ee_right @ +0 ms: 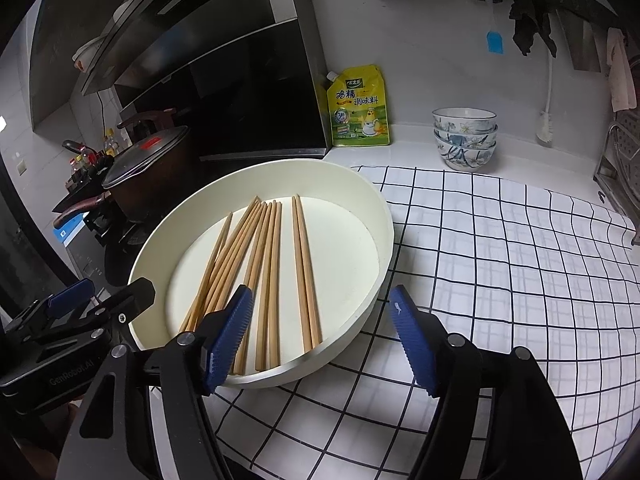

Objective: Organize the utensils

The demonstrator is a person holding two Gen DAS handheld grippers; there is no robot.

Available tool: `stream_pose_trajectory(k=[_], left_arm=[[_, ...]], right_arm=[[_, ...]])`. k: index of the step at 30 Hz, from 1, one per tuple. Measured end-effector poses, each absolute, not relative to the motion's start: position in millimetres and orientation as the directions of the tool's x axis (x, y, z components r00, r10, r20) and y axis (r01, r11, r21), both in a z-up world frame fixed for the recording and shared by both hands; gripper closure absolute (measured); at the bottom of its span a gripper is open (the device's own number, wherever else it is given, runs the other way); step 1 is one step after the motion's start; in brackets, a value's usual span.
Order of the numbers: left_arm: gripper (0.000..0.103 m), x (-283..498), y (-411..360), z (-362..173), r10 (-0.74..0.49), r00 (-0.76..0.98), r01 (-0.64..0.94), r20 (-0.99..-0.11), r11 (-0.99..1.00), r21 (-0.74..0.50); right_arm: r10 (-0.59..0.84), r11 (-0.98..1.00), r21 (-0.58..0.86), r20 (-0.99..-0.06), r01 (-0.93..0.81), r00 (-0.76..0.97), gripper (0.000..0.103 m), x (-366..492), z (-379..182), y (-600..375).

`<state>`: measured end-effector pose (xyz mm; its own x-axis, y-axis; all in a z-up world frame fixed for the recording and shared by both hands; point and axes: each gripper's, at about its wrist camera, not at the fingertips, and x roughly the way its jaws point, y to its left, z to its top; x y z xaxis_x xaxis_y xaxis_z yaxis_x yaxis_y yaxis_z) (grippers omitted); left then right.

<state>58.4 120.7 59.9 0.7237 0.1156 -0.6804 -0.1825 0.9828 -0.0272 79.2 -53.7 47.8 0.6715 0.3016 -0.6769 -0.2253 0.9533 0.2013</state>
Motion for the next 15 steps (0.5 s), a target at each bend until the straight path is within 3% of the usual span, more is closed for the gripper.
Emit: stream_pose_trajectory(k=[15], left_arm=[[0.006, 57.8, 119.8, 59.4, 0.144, 0.718, -0.208, -0.681, 0.978, -0.013]], right_arm=[[0.303, 0.953, 0.197, -0.673, -0.231, 0.675, 0.035, 76.5, 49.5, -56.0]])
